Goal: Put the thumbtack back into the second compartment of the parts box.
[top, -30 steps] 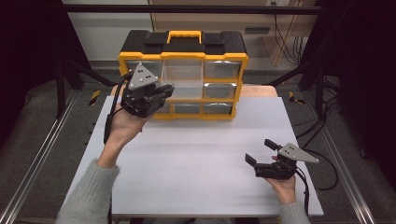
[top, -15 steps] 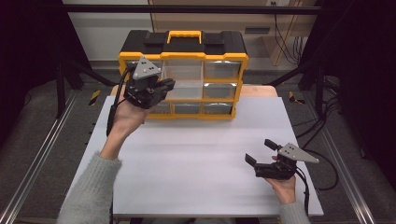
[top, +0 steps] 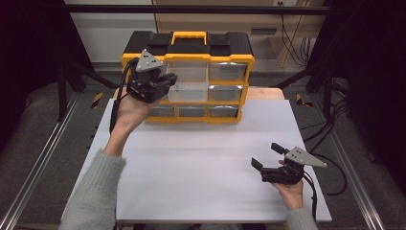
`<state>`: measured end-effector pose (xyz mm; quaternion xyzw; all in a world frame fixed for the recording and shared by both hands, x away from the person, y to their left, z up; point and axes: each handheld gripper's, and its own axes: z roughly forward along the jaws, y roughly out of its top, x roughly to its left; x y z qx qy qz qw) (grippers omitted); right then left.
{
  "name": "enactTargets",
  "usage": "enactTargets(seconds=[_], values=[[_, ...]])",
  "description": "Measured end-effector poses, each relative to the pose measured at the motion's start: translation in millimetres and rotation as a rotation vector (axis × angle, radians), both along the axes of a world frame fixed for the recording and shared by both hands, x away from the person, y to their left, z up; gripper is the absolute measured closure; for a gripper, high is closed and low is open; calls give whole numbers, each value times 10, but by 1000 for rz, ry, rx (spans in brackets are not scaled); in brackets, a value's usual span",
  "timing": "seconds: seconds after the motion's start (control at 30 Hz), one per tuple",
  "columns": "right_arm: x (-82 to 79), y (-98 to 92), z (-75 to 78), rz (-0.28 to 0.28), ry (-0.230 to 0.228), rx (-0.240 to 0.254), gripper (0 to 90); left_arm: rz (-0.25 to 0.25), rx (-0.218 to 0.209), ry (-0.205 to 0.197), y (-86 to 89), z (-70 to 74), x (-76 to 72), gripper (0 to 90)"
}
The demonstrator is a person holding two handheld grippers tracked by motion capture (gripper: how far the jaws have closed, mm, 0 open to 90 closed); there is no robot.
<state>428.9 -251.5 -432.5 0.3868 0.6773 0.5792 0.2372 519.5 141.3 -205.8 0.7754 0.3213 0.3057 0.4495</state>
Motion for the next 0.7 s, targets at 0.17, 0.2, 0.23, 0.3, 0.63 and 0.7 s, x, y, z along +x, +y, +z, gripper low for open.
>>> enactTargets(seconds=[0.17,0.2,0.23,0.3,0.63,0.7], values=[[-2,-1,2,0,-1,3,12,2,14,-3,-26,18,52,839],[-2,-2,2,2,-1,3,12,5,14,0,-31,24,65,839],[-2,-1,2,0,2,3,12,8,10,-2,-36,28,79,839],[-10,5,9,2,8,19,12,9,12,-1,-38,40,113,839],[-3,-11,5,9,-4,8,12,14,20,8,-93,20,264,838],[-5,-1,8,1,3,12,12,18,28,11,-104,5,292,838]])
